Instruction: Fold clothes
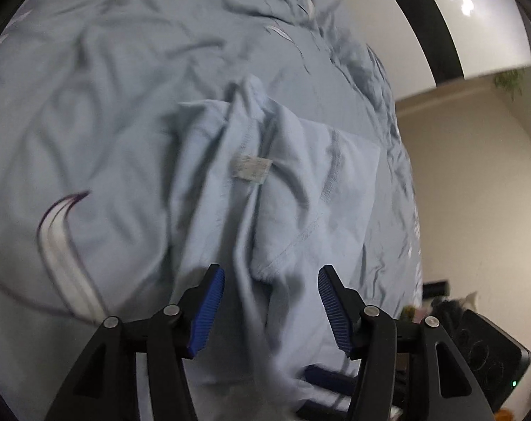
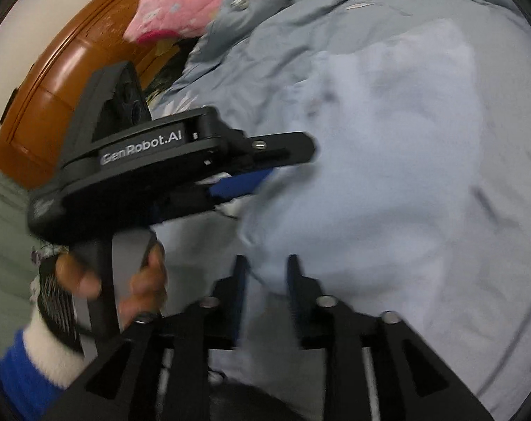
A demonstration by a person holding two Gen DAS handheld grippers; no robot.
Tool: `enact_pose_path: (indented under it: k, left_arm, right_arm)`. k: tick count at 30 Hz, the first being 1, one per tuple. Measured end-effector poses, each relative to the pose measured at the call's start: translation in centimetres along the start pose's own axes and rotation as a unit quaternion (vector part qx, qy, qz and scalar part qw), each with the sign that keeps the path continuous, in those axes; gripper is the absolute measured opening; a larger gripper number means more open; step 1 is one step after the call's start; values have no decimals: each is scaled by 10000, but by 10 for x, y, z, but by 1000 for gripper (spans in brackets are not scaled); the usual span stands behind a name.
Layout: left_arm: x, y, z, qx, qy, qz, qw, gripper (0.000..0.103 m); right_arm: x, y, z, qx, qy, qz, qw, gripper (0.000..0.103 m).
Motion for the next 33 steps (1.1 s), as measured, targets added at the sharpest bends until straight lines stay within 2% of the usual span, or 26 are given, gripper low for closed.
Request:
enact_pose_path:
  k: [1,3,4,5,7,9,11,13,15,17,23,26,28,29,30,33]
  left_arm:
    - [2,2,-5,39,138,-8,9999,57]
    - [5,6,-13,170,384,-41,9991,38]
    - [6,7,-16,281,496,-48,9984,18]
    - [7,8,-19,339,581,-96,9977,11]
    - [9,2,-26,344,710,-329,9963,10]
    - [11,-17,-30,355,791,-724,9936,10]
    - [11,-28,-18,641,693,-963,9909,10]
    - [8,-19,7,965,423,-790,9913,10]
    - [6,-14,26,1120,177,-646,9914,15]
    - [7,-20,29,1017,23,-729,9921,18]
    - [10,-45,44,721,-507,-1093,9901,43]
    - [6,-65,54,589,-741,-1263,9875,45]
    - [6,-66,54,605,-734,-1273,9873,46]
    - [6,-66,53,638,-709,-1271,9873,46]
    - [5,-67,53,661,-685,-1266,9874,46]
    - [4,-68,48,620,-611,-1210,9888,47]
  right_arm:
    - [-1,-8,-13,-110,136,-40,9998,30]
    - [-3,-21,-37,-243,421,-107,9988,30]
    - [-4,-27,-48,-291,561,-143,9979,30]
    - [-4,-33,-59,-334,707,-194,9968,30]
    - [-6,-42,-75,-386,927,-287,9945,30]
    - [-7,-49,-85,-415,1084,-371,9926,30]
    - [-12,-52,-92,-392,1200,-376,9913,30]
    - [-18,-50,-99,-347,1318,-296,9902,30]
    - [-24,-43,-102,-322,1421,-223,9891,36]
    - [-28,-36,-104,-267,1553,-176,9873,42]
    - [-35,-16,-114,210,2206,-142,9750,42]
    - [-37,-6,-111,508,2465,-152,9677,42]
    - [-37,-5,-108,605,2536,-169,9653,36]
    - [-37,-6,-107,644,2561,-179,9643,13]
    - [-37,-6,-105,682,2586,-189,9634,6]
    - [-29,-24,-111,907,2539,-120,9629,5]
Point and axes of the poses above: each gripper's, at about its wrist camera, not at the fingertips, and y roughly the way its jaws point, z to its left, x to its top, the point moved 4 cm from there along y, roughly the way its jaws point, and after that the axes turned 7 degrees about -z, right-handed, at the moved point
